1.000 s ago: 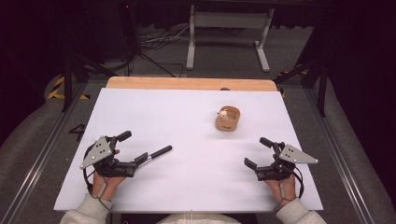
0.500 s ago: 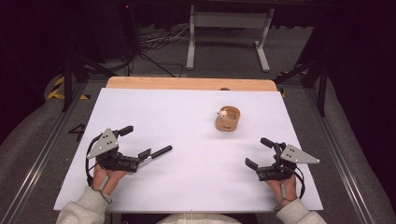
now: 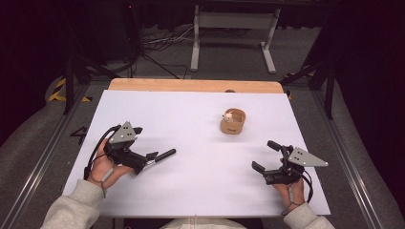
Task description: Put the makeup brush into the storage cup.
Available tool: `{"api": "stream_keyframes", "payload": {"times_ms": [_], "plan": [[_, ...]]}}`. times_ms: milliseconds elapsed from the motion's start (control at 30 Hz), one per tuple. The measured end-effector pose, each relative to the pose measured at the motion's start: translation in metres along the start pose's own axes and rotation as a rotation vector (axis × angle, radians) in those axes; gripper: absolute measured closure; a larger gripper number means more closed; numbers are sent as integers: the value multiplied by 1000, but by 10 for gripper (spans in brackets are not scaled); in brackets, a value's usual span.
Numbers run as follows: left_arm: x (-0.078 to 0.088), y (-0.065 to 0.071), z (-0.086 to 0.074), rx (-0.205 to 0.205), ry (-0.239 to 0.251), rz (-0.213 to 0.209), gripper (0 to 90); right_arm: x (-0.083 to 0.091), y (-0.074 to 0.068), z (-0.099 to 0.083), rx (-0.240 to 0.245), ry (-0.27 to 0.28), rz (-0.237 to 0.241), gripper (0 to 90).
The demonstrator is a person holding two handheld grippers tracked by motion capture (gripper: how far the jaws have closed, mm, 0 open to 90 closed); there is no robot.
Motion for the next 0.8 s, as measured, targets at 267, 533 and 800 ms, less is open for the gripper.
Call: {"api": "stream_keyframes", "payload": {"times_ms": [267,533,800], "plan": [[-7,-6,3,6,-168,-32,31,-1,-1,0,-13,-7,28,18],[-11,-9,5,0,-284,-31,37,0,-1,-1,-22,-6,31,18],[-12,-15,8,19,-374,-30,43,1,0,-1,-36,-9,43,28]]}}
Point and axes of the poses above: each handheld gripper's, and its own axes: x roughly backward along the jaws, z roughly out of its top, y roughly to its right, the point moved 5 cm from there along -x, roughly forward along the jaws, and after that the axes turned 7 degrees about -z, right-handed, at the moved point
